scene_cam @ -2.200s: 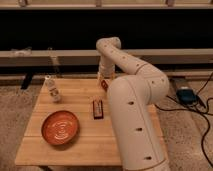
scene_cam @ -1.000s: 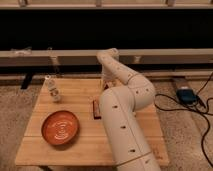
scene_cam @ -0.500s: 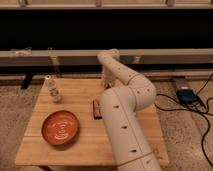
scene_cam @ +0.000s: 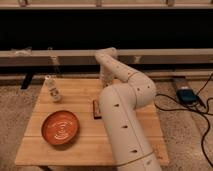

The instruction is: Drag the pepper across the table

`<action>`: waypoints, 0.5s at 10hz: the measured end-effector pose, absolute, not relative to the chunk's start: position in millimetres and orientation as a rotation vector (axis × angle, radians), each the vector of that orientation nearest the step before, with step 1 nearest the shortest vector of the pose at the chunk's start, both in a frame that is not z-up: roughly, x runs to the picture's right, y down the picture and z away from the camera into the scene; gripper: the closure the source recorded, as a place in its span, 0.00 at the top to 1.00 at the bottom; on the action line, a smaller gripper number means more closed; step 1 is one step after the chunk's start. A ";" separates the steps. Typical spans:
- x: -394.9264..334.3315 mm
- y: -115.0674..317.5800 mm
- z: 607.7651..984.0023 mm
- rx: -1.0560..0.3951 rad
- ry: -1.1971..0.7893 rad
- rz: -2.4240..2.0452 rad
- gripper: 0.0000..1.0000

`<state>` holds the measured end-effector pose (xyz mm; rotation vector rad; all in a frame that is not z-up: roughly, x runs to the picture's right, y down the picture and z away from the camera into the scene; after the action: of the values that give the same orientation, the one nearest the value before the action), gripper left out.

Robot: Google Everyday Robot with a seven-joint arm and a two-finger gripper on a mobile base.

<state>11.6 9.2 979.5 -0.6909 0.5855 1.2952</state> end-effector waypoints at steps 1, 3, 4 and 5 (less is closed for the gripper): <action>8.2 13.5 973.8 -0.702 0.593 1.279 0.00; 1.0 28.9 957.8 -0.723 0.608 1.253 0.00; 0.7 38.6 948.1 -0.733 0.617 1.246 0.00; 2.3 46.4 941.3 -0.740 0.623 1.243 0.00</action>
<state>2.3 46.4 941.3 -0.7404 0.6228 1.2429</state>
